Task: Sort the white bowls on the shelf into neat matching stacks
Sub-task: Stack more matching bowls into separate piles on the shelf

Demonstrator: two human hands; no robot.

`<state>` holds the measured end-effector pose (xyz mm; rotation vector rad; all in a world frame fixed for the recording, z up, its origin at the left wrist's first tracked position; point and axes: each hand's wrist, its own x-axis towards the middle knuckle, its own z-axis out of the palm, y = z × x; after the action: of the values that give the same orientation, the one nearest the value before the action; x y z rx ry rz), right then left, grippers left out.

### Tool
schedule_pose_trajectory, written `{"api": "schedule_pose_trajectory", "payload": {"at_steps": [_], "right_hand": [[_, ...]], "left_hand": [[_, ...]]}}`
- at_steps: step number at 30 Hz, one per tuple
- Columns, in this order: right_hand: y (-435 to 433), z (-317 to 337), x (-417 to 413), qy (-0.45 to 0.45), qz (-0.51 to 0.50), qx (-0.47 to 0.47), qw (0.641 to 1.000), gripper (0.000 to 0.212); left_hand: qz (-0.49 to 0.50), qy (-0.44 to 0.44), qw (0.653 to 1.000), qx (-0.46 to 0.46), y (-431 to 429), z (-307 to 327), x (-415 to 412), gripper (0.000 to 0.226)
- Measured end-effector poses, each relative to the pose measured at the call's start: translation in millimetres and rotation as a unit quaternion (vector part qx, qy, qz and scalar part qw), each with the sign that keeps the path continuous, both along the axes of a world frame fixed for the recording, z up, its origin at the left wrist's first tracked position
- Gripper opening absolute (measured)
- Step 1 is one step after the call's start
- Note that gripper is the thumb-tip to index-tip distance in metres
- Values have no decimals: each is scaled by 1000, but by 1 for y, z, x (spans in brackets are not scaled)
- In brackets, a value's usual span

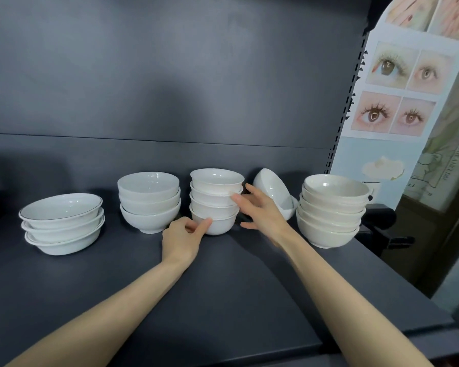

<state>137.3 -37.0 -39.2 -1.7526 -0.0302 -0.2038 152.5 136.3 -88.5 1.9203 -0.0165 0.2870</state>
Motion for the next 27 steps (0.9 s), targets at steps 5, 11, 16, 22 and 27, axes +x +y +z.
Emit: {"api": "schedule_pose_trajectory", "payload": {"at_steps": [5, 11, 16, 22, 27], "right_hand": [[-27, -3, -33, -30, -77, -18, 996, 53], [-56, -7, -83, -79, -148, -72, 983, 26], [-95, 7, -123, -149, -238, -87, 956, 11], [-143, 2, -123, -117, -323, -134, 929, 61], [-177, -3, -92, -17, -189, -71, 979, 99]], "left_hand": [[-84, -41, 994, 64, -13, 3, -19, 20], [-216, -19, 976, 25, -54, 12, -25, 31], [-282, -8, 959, 15, -90, 17, -27, 50], [-336, 9, 940, 54, -139, 18, -30, 81], [-305, 6, 952, 19, -167, 15, -28, 56]]}}
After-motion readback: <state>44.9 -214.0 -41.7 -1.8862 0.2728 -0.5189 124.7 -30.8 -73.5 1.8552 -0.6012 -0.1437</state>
